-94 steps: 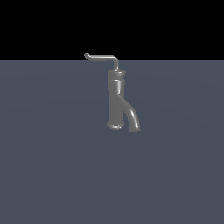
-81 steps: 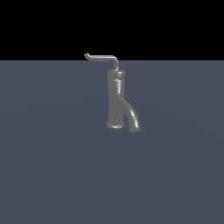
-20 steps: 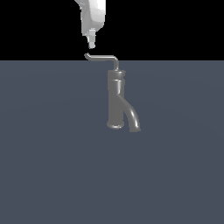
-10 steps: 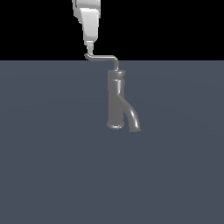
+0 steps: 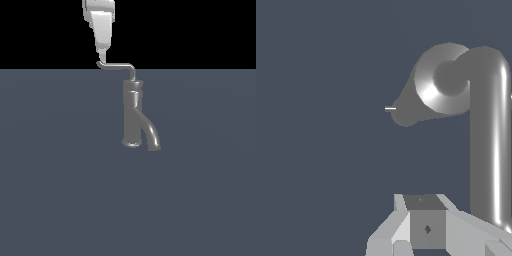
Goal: Turn on the faucet by rotating a designated handle.
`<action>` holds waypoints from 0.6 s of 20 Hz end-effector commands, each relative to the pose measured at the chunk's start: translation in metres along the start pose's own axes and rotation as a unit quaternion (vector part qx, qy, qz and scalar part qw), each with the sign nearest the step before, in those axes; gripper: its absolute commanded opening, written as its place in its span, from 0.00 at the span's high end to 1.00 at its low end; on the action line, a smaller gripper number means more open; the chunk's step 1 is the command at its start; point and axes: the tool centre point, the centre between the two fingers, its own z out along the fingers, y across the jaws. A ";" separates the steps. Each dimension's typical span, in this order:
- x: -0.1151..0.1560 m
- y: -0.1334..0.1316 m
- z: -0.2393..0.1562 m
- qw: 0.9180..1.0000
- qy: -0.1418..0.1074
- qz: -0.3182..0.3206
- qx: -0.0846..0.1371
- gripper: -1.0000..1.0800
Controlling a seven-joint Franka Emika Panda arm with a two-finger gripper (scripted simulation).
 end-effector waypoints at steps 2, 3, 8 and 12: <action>-0.001 0.008 0.000 1.000 0.000 0.000 0.000 1.00; -0.001 0.011 0.000 1.000 0.000 0.000 0.000 1.00; -0.002 0.024 0.000 1.000 0.000 0.000 0.000 1.00; -0.002 0.036 0.000 1.000 0.000 0.000 0.000 1.00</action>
